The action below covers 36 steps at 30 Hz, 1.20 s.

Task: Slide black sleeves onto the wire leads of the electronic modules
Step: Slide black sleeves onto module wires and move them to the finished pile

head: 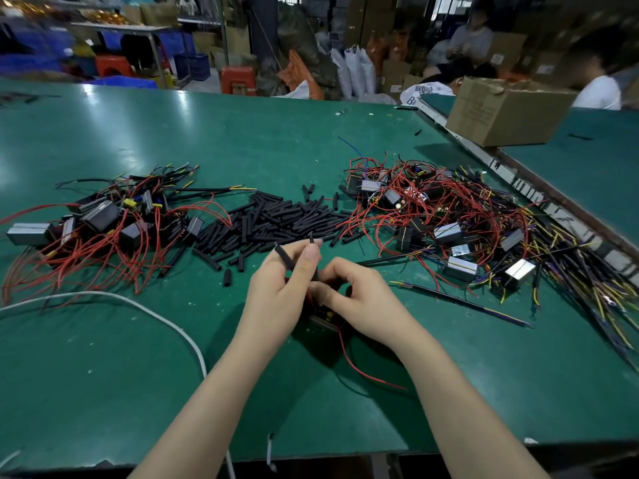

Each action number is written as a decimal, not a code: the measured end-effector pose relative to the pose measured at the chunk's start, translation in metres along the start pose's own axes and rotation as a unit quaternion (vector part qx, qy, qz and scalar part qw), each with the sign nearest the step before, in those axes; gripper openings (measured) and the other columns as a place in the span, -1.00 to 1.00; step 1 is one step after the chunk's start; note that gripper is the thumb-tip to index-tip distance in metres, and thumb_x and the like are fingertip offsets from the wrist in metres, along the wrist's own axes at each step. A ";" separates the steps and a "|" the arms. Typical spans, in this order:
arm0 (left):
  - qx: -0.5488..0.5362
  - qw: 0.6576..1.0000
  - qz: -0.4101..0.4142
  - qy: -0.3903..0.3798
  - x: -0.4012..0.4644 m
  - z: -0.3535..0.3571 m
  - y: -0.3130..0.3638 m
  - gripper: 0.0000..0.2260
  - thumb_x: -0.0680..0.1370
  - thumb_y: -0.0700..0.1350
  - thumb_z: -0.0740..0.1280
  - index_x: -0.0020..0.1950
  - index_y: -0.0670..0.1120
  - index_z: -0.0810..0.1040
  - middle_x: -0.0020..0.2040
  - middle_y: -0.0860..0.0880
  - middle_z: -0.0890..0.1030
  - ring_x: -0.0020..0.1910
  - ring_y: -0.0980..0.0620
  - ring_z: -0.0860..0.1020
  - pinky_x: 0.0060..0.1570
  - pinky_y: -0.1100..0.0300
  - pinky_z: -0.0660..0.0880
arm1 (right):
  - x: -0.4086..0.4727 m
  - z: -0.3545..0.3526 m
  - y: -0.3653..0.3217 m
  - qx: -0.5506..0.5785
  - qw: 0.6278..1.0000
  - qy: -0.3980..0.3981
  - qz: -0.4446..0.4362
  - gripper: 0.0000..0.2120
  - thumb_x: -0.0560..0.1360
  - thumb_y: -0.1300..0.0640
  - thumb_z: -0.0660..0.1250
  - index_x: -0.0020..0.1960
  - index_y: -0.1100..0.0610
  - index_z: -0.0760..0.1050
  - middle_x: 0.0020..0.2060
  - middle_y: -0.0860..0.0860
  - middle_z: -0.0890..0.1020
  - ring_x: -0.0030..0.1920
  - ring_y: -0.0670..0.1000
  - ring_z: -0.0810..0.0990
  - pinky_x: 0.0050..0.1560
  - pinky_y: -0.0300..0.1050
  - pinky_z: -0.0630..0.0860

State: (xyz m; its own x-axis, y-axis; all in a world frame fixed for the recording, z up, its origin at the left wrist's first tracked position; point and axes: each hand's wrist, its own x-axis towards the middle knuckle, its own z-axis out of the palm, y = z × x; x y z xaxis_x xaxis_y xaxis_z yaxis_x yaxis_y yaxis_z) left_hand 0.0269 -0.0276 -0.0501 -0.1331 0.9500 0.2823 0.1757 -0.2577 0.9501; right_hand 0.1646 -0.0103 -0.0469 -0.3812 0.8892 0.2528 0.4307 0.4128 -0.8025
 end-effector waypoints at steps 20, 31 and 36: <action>0.151 0.967 0.057 -0.196 0.007 0.012 -0.014 -0.82 0.54 0.00 0.16 0.07 0.09 0.50 -0.10 0.11 0.59 -0.04 0.07 0.52 0.09 0.02 0.45 | 0.007 -0.017 0.001 0.248 0.958 0.114 0.087 -0.89 0.56 0.09 0.30 0.03 -0.04 0.58 -0.29 -0.10 0.62 -0.38 -0.20 0.47 -0.35 -0.38 0.39; -0.094 0.987 -0.027 -0.124 0.012 0.014 0.000 -0.62 0.56 0.14 0.03 0.14 0.06 0.57 -0.15 -0.03 0.66 -0.06 0.11 0.61 0.01 0.39 0.44 | 0.007 -0.016 0.000 0.248 0.955 0.132 0.093 -0.95 0.54 0.21 0.34 -0.07 0.08 0.54 -0.42 -0.09 0.58 -0.42 -0.16 0.49 -0.39 -0.32 0.39; -0.064 0.986 0.009 -0.152 0.014 0.020 0.008 -0.68 0.68 -0.13 0.01 -0.03 0.00 0.55 -0.29 0.05 0.60 -0.25 0.15 0.53 -0.15 0.33 0.45 | 0.007 -0.015 -0.002 0.351 0.923 0.126 0.097 -0.96 0.51 0.26 0.34 -0.07 0.15 0.52 -0.36 0.06 0.59 -0.46 -0.04 0.47 -0.43 -0.27 0.35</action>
State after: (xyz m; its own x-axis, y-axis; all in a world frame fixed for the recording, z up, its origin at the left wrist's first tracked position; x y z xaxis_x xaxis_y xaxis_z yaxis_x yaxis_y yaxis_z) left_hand 0.0463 -0.0128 -0.0414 0.1709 0.9492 0.2641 0.0483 -0.2758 0.9600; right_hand 0.1736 -0.0015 -0.0354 -0.1126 0.9871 0.1136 -0.1986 0.0897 -0.9760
